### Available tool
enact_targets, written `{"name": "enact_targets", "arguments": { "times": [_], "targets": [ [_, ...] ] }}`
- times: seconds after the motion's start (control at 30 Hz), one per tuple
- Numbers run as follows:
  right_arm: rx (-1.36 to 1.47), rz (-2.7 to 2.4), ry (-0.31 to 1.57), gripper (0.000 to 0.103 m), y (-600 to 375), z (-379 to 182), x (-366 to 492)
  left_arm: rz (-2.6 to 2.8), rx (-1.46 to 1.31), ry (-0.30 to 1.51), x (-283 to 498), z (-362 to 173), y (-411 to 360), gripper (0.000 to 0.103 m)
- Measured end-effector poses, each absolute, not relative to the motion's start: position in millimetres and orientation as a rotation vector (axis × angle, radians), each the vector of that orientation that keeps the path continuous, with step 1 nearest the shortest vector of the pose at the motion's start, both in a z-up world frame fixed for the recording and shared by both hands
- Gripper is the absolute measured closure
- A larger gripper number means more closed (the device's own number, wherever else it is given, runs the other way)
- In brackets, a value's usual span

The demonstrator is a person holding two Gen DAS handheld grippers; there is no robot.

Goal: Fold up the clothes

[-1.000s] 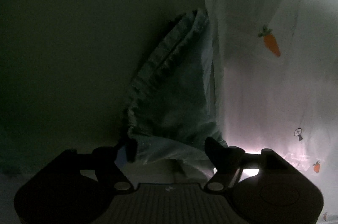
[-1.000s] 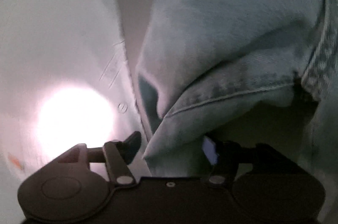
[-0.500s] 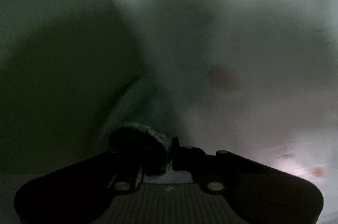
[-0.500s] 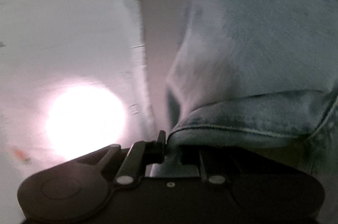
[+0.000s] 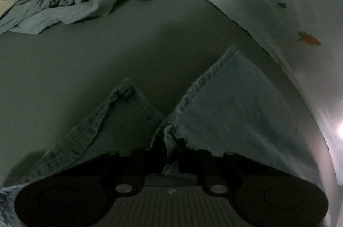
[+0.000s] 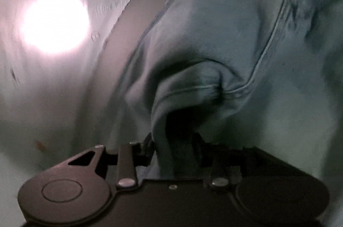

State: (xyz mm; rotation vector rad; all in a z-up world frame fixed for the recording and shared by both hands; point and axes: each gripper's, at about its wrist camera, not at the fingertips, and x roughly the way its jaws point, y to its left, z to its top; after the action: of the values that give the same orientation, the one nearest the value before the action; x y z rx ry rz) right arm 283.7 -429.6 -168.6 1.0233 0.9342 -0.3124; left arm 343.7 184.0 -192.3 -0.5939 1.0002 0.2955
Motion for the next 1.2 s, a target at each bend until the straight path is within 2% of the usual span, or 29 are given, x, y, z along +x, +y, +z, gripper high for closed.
{"name": "enact_targets", "arguments": {
  "times": [0.1, 0.2, 0.27, 0.3, 0.33, 0.47, 0.63, 0.8, 0.87, 0.93, 0.97, 1.1, 1.17, 1.2],
  "targets": [
    [0.870, -0.235, 0.929, 0.054, -426, -145, 285, 0.289, -0.496, 0.927, 351, -172, 173, 0.082],
    [0.704, -0.152, 0.890, 0.051, -422, -117, 288, 0.280, -0.321, 0.865, 363, -155, 167, 0.072],
    [0.595, -0.155, 0.833, 0.043, -421, -99, 280, 0.256, -0.263, 0.821, 369, -144, 170, 0.060],
    [0.546, -0.168, 0.807, 0.035, -422, -93, 278, 0.239, -0.264, 0.812, 373, -143, 170, 0.058],
    [0.508, -0.192, 0.792, 0.033, -427, -91, 284, 0.221, -0.266, 0.803, 378, -142, 171, 0.056],
    [0.376, -0.303, 0.779, 0.033, -450, -97, 307, 0.191, -0.218, 0.834, 408, -150, 172, 0.051],
    [0.119, -0.412, 0.769, 0.028, -506, -119, 338, 0.145, -0.166, 0.878, 443, -173, 167, 0.045],
    [-0.109, -0.537, 0.807, 0.026, -568, -129, 364, 0.110, -0.138, 0.917, 481, -202, 159, 0.043],
    [-0.096, -0.575, 0.832, 0.020, -595, -133, 373, 0.092, -0.117, 0.935, 492, -211, 155, 0.039],
    [-0.051, -0.605, 0.872, 0.020, -623, -137, 379, 0.079, -0.111, 0.951, 503, -218, 152, 0.038],
    [0.005, -0.606, 0.905, 0.020, -637, -140, 380, 0.074, -0.116, 0.958, 508, -221, 151, 0.035],
    [0.273, -0.614, 1.054, 0.021, -687, -162, 381, 0.065, -0.134, 0.981, 524, -231, 148, 0.033],
    [0.393, -0.620, 1.084, 0.025, -700, -171, 379, 0.074, -0.137, 0.985, 528, -233, 147, 0.032],
    [0.444, -0.614, 1.082, 0.038, -705, -174, 379, 0.079, -0.138, 0.988, 529, -234, 146, 0.033]
  ]
}}
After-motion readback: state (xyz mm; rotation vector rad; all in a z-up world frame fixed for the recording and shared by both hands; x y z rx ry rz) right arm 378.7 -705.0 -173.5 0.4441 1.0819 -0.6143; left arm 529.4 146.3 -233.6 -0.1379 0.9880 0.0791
